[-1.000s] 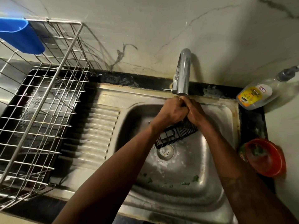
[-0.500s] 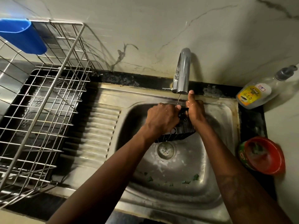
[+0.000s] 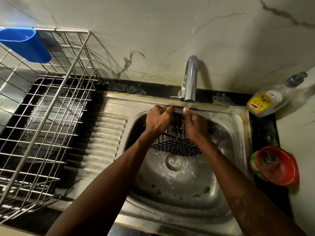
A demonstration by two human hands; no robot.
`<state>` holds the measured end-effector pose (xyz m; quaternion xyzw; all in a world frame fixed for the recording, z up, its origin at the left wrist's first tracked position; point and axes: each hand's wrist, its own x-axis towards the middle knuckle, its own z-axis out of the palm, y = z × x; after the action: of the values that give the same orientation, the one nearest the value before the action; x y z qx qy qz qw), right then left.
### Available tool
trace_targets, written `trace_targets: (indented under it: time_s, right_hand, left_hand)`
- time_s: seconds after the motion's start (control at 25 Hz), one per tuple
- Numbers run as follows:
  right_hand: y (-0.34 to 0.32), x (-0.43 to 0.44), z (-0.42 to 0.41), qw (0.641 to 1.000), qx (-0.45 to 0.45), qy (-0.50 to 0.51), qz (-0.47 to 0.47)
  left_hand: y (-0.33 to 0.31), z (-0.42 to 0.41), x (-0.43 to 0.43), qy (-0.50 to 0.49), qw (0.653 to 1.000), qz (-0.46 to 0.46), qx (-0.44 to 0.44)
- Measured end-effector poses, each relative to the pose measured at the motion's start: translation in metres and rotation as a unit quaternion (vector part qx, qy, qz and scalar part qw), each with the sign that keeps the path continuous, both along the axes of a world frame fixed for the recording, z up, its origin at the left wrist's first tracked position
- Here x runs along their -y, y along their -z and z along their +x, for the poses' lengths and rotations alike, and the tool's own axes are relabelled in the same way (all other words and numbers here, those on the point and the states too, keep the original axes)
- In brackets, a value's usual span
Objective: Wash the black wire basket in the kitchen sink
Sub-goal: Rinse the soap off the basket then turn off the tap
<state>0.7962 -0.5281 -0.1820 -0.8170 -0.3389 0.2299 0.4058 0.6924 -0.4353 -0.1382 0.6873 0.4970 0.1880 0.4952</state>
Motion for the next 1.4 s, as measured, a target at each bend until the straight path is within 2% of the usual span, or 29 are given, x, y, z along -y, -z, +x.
trace_targets:
  time_s: [0.04,0.12,0.2,0.28,0.36,0.44,0.48,0.56,0.6,0.72,0.8,0.88,0.92,1.0,1.08,1.16,1.2,1.32,1.36,1.4]
  right_hand:
    - [-0.007,-0.012,-0.005,0.998,0.05,-0.013,-0.021]
    - [-0.022,-0.031,-0.014,0.993,0.112,-0.032,-0.005]
    - [-0.019,-0.031,-0.008,0.988,0.137,-0.073,0.007]
    - [-0.005,-0.014,0.013,0.984,0.144,-0.097,-0.035]
    - [0.0,0.002,0.022,0.977,0.174,-0.071,-0.103]
    - [-0.001,-0.002,0.009,0.96,0.239,-0.063,-0.129]
    - [-0.006,-0.008,0.001,0.948,0.274,-0.072,-0.142]
    - [-0.017,-0.023,-0.017,0.924,0.326,-0.107,-0.172]
    - [-0.024,-0.03,-0.021,0.915,0.342,-0.118,-0.178]
    - [-0.043,-0.032,-0.018,0.913,0.351,-0.141,-0.155]
    - [-0.04,-0.021,0.007,0.934,0.294,-0.153,-0.133]
    - [-0.041,-0.011,0.026,0.973,0.143,-0.136,-0.119]
    - [-0.04,-0.01,0.026,0.984,0.098,-0.111,-0.096]
    - [-0.042,-0.017,0.011,0.989,0.109,-0.055,-0.088]
    - [-0.048,-0.027,-0.007,0.977,0.183,-0.034,-0.107]
    - [-0.05,-0.03,-0.006,0.972,0.215,-0.047,-0.082]
    - [-0.049,-0.029,0.001,0.977,0.187,-0.075,-0.063]
    - [-0.037,-0.008,0.02,0.986,-0.05,-0.159,0.013]
    - [-0.033,0.0,0.022,0.984,-0.075,-0.16,0.024]
    - [-0.031,0.006,0.024,0.987,-0.054,-0.149,0.026]
  left_hand:
    - [0.002,-0.001,-0.001,0.002,1.0,-0.006,0.015]
    - [0.008,0.0,-0.005,0.01,0.999,-0.009,0.05]
    - [0.014,-0.008,-0.015,-0.008,0.996,-0.024,0.089]
    - [0.028,-0.03,-0.034,-0.061,0.992,-0.05,0.096]
    - [0.037,-0.048,-0.048,-0.07,0.992,-0.069,0.078]
    - [0.038,-0.052,-0.054,0.015,0.998,0.038,-0.036]
    - [0.034,-0.049,-0.051,0.09,0.982,0.123,-0.109]
    - [0.03,-0.034,-0.028,0.211,0.915,0.276,-0.208]
    - [0.034,-0.026,-0.018,0.21,0.9,0.315,-0.215]
    - [0.045,-0.018,-0.01,0.072,0.956,0.232,-0.166]
    - [0.057,-0.026,-0.02,0.021,0.981,0.15,-0.123]
    - [0.063,-0.035,-0.023,-0.012,0.996,0.063,-0.067]
    - [0.062,-0.035,-0.022,-0.004,0.998,0.038,-0.051]
    - [0.047,-0.017,-0.008,0.031,0.999,-0.012,-0.034]
    - [0.027,0.007,0.003,0.056,0.998,-0.038,0.011]
    - [0.016,0.018,0.007,0.012,0.997,-0.055,0.045]
    - [0.014,0.018,0.008,-0.006,0.996,-0.061,0.068]
    - [0.026,0.014,0.003,-0.023,0.992,-0.055,0.11]
    - [0.026,0.013,0.0,-0.025,0.993,-0.049,0.109]
    - [0.025,0.011,-0.002,-0.034,0.992,-0.049,0.112]
